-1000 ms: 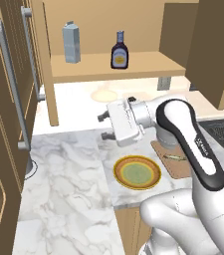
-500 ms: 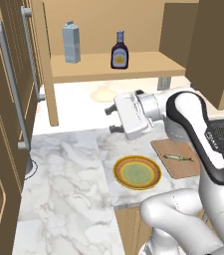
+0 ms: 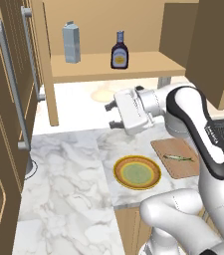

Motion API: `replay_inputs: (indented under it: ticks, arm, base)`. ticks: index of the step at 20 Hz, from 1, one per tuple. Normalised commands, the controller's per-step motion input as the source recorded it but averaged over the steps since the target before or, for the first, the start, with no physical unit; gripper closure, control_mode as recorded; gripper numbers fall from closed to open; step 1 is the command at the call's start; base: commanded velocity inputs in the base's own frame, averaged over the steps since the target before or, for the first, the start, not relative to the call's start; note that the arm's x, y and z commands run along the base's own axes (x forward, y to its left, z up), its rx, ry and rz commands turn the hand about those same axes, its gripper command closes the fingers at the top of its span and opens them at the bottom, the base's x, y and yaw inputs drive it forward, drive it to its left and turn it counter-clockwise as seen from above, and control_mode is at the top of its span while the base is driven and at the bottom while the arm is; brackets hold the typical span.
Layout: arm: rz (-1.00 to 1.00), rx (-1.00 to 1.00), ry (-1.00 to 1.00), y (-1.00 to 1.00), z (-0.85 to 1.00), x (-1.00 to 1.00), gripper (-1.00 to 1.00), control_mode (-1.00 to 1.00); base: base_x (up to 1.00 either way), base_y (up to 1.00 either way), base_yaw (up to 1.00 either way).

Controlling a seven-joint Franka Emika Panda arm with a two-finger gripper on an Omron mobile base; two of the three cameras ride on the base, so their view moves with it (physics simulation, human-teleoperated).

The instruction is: Pick the fish from the plate and place it on the cutting board. Then pick the condiment bottle from the cabinet and place it next to the cutting board.

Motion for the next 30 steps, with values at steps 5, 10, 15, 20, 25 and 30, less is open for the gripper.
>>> replay_inputs:
  ticks: [5,10,15,20,25,30]
  arm:
    - [0.00,0.00,0.00,0.00,0.03,0.15,-1.00,-1.00]
    - [0.00,0.00,0.00,-0.01,0.03,0.24,-1.00,-1.00]
    - [0.00,0.00,0.00,-0.02,0.12,0.31,-1.00,-1.00]
    - [0.00,0.00,0.00,-0.02,0.17,0.29,-1.00,-1.00]
    - [0.00,0.00,0.00,-0.01,0.20,0.22,-1.00,-1.00]
    - [-0.01,0.00,0.00,-0.04,0.16,0.19,-1.00,-1.00]
  base:
    - [0.00,0.00,0.00]
    - [0.00,0.00,0.00]
    - [0.00,0.00,0.00]
    - [0.00,0.00,0.00]
    - [0.00,0.00,0.00]
    - [0.00,0.00,0.00]
